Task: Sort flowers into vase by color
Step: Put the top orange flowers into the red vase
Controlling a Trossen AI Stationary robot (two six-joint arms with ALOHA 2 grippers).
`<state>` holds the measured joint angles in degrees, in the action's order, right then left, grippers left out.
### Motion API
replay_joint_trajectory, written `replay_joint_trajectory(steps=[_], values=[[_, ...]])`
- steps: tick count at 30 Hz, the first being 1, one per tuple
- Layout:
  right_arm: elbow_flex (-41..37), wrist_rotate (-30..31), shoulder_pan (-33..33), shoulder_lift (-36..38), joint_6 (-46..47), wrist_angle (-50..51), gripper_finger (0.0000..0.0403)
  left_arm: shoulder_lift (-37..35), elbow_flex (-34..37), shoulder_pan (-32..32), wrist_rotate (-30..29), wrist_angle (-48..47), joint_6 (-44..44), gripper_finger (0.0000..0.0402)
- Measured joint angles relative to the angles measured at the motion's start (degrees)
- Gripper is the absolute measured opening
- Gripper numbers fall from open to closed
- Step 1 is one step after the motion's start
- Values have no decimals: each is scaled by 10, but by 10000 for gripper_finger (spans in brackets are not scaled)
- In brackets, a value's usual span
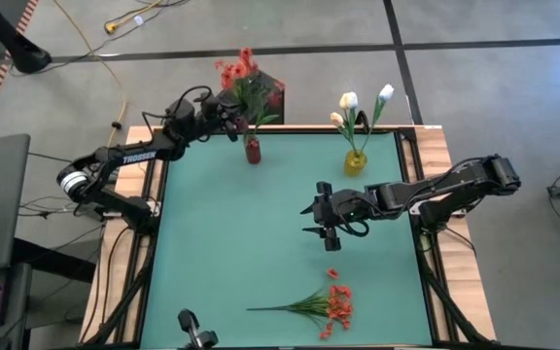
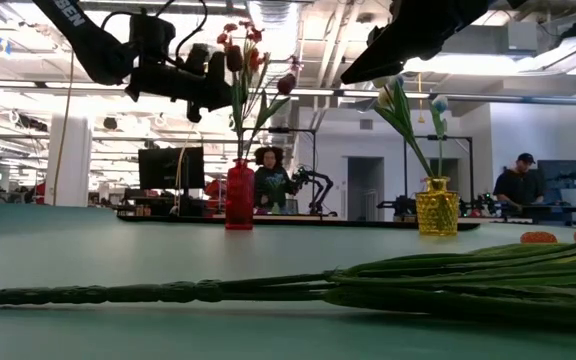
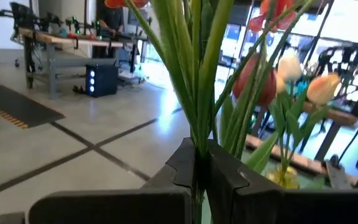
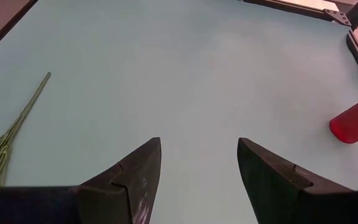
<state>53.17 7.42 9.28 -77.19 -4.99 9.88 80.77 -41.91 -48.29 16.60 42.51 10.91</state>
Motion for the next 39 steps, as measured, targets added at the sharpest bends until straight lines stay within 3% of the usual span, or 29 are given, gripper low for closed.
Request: replay_joint_trajectory(steps=[8,22,39], values=[[0,0,0,0,-2,0,239,2,0,13,-4,-50,-34,4],[0,0,0,0,-1,6,239,113,0,19,17,18,-12,4],[0,0,0,0,0,6,239,117,0,19,41,-47,-55,4]])
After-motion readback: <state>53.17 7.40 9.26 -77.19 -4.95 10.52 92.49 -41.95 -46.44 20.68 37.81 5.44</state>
